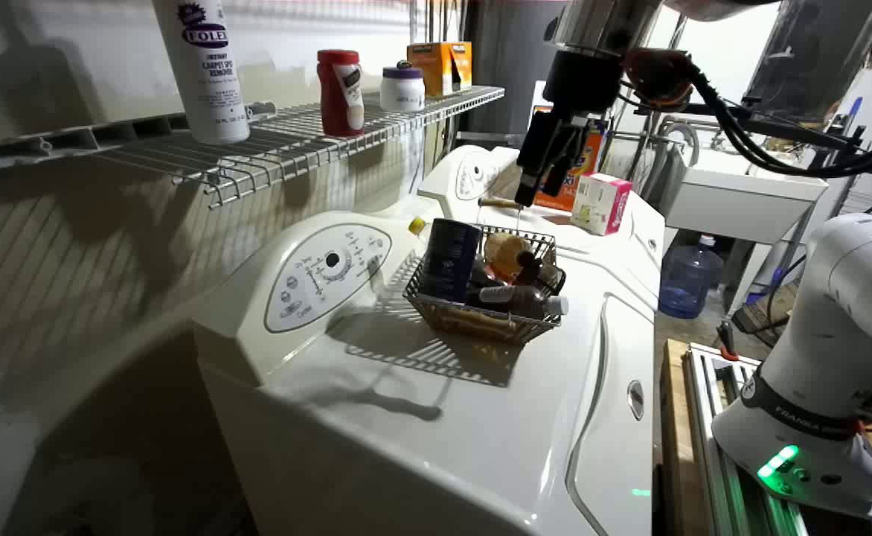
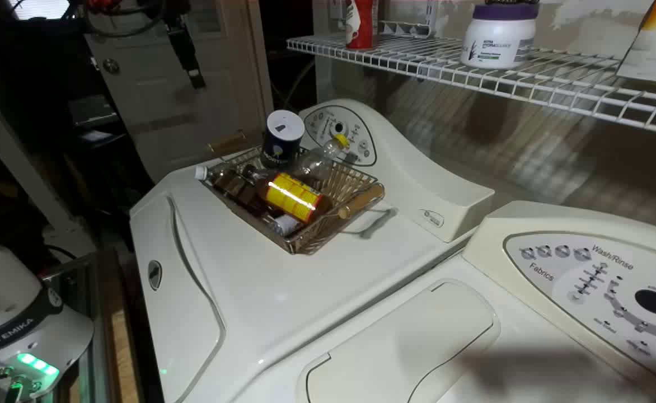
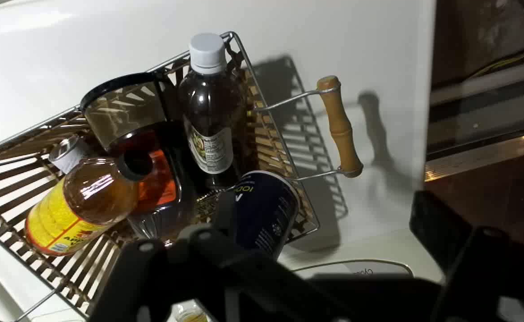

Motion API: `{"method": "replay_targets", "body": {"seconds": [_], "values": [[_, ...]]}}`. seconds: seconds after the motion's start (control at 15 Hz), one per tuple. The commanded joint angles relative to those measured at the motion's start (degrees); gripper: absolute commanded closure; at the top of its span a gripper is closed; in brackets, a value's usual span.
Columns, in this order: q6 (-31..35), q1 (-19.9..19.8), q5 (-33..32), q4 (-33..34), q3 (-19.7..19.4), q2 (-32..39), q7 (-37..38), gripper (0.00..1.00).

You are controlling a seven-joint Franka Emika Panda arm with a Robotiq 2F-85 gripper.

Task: Move the red bottle on the top rack and place it in the products basket on the laundry machine

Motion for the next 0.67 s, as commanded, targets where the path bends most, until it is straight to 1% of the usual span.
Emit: {"method": "replay_targets", "body": {"seconds": [0.0, 0.13, 0.27, 0.6], "values": [[-0.1, 0.1, -0.1, 0.1, -0.1, 0.0, 0.0, 0.00], [-0.1, 0.1, -0.1, 0.1, -0.1, 0.0, 0.0, 0.00], [1.3, -0.5, -2.2, 1.7, 0.7, 0.5, 0.0, 0.00], [6.9, -1.0, -11.9, 9.9, 2.2, 3.4, -3.6, 0.00]]}}
